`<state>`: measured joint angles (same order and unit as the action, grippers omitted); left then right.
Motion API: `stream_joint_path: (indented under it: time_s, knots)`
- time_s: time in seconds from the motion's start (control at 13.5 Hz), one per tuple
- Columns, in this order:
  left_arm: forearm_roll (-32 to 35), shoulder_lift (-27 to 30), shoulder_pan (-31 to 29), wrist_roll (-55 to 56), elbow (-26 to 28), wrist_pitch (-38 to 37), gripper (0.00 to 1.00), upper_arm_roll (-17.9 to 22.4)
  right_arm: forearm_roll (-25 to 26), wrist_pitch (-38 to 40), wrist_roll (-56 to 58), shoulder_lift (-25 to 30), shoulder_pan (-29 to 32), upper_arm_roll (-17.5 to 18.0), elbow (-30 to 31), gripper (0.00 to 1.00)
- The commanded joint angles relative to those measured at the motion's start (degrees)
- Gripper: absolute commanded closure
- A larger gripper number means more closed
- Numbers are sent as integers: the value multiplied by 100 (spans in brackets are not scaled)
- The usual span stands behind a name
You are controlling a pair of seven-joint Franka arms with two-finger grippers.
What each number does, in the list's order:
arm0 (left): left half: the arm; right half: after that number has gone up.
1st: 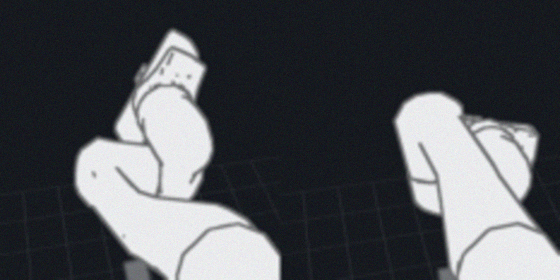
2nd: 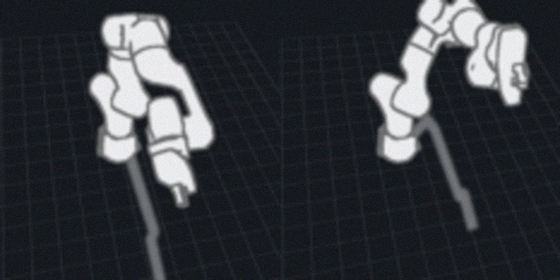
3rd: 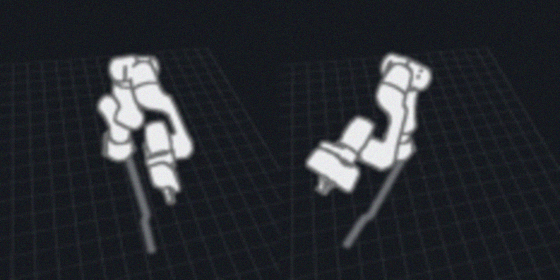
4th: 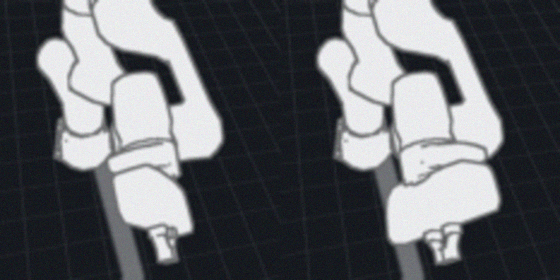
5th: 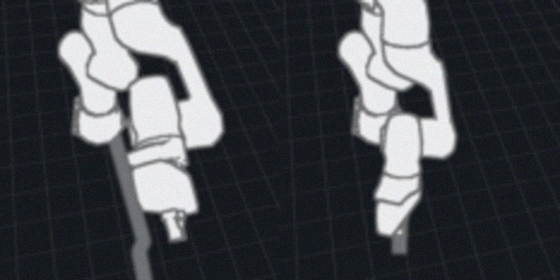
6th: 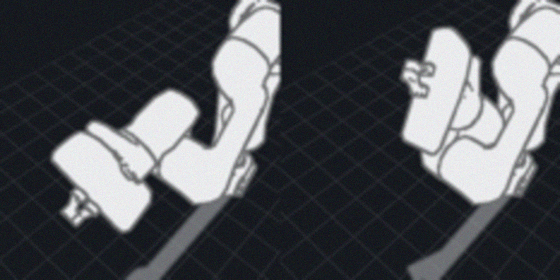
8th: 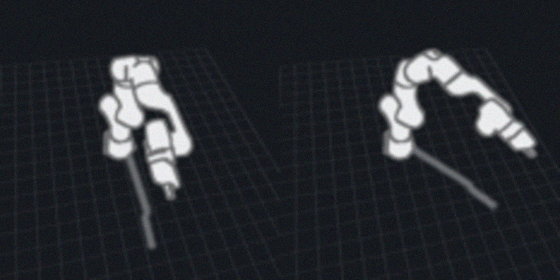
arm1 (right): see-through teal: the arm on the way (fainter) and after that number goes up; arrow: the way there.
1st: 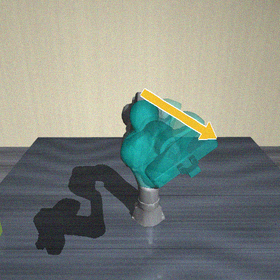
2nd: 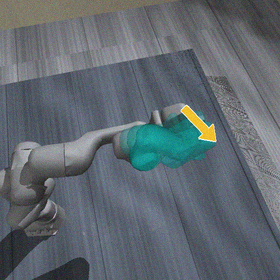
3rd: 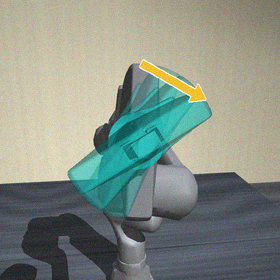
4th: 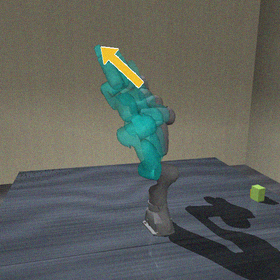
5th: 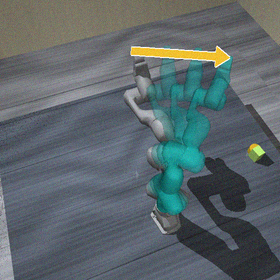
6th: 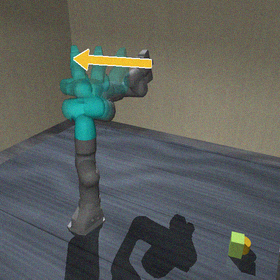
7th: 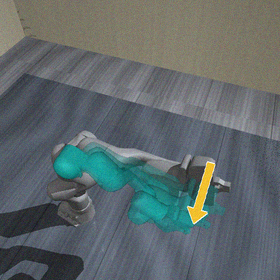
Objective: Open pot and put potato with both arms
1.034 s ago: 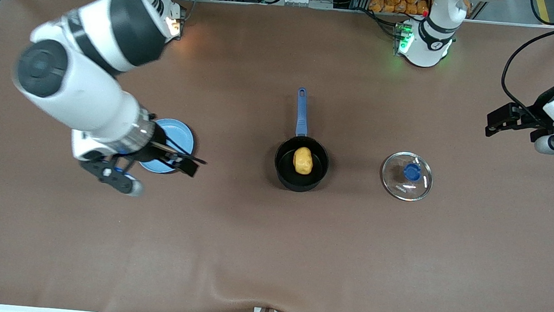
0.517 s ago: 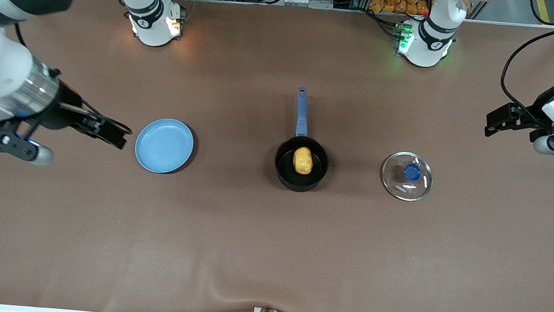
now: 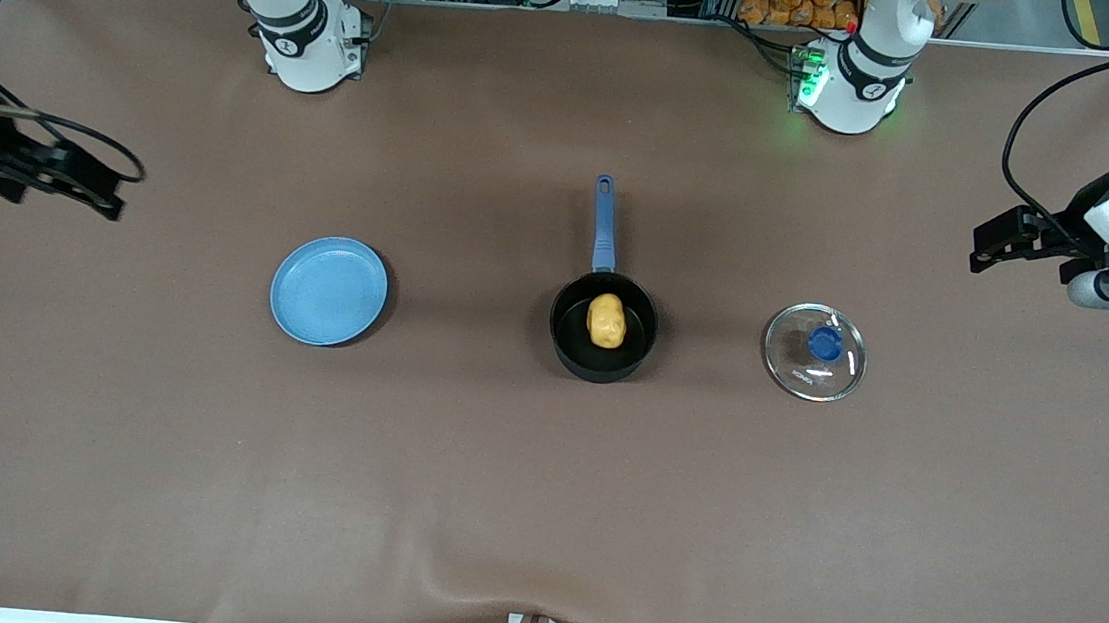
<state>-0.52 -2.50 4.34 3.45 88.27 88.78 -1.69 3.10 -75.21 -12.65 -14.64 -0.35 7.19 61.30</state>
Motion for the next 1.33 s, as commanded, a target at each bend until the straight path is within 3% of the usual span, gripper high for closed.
stream_joint_path:
  time_s: [0.0, 0.15, 0.37, 0.44, 0.67, 0.81, 0.96, 1.26]
  knots:
    - [-124, 136, -39, -64, 120, 78, 0, -16, -134, -764, 96, 1171, -132, -332, 1774, 0]
    - [-124, 136, -39, -64, 120, 78, 0, -16, -134, -1249, 96, 1708, -123, -341, 2681, 0]
    - [-124, 136, -39, -64, 120, 78, 0, -16, -134, -1599, 96, 2095, -158, -332, 3421, 0]
    - [-115, 136, -39, -64, 120, 78, 0, -16, -125, -1628, 174, 2062, -123, -341, 3406, 0]
    - [-124, 136, -39, -64, 120, 78, 0, -16, -46, -1183, 518, 1597, -53, -358, 2565, 0]
    - [-124, 127, -30, -55, 120, 78, 0, -16, -194, -1075, 561, 1508, 35, -567, 2264, 0]
    - [-115, 136, -39, -55, 111, 78, 0, -16, -563, -821, 570, 1517, 18, -657, 2264, 0]
    - [-115, 136, -30, -46, 111, 78, 0, -16, -520, -811, 579, 1535, -35, -657, 2272, 0]
